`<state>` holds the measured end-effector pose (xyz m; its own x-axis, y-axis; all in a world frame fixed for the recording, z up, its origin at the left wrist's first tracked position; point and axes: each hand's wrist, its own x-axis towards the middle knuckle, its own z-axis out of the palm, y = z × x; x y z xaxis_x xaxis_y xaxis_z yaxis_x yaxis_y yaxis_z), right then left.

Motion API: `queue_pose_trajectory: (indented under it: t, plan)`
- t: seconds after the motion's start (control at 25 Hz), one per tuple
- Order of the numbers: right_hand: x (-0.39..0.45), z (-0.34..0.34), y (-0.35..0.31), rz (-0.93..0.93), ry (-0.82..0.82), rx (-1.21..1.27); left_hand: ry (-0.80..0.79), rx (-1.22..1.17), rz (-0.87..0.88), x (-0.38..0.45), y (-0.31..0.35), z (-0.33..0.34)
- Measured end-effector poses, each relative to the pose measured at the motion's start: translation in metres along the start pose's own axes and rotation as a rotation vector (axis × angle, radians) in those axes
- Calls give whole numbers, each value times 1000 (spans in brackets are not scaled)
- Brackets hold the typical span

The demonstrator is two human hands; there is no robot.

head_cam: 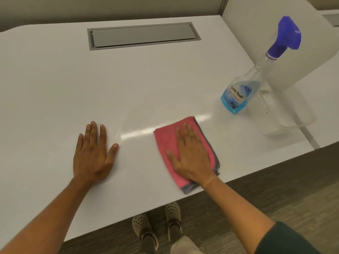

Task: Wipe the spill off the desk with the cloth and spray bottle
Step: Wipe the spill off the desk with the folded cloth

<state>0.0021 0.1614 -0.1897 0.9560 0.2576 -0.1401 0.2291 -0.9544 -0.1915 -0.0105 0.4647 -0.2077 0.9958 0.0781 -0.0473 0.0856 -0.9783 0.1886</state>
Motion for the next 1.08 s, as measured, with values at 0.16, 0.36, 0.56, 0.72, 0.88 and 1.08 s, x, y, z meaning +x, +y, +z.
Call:
queue_pose_trajectory:
  t: [0.16,0.36,0.56,0.72,0.88,1.08]
  plan:
    - [-33,-1,26,-3,-25,-35,1,-11,3,-2,0,-2]
    - [-48,2,15,321,104,69,10,-7,-3,0,1,-3]
    - [-46,6,42,386,121,27,8,1,-5,1,1,-2]
    - [10,-11,67,373,94,56,0,5,-12,1,2,-3]
    - [-21,-3,68,208,61,12,-10,9,-2,0,2,-4]
    - [-55,5,83,335,81,-21,-2,12,-5,1,2,-2]
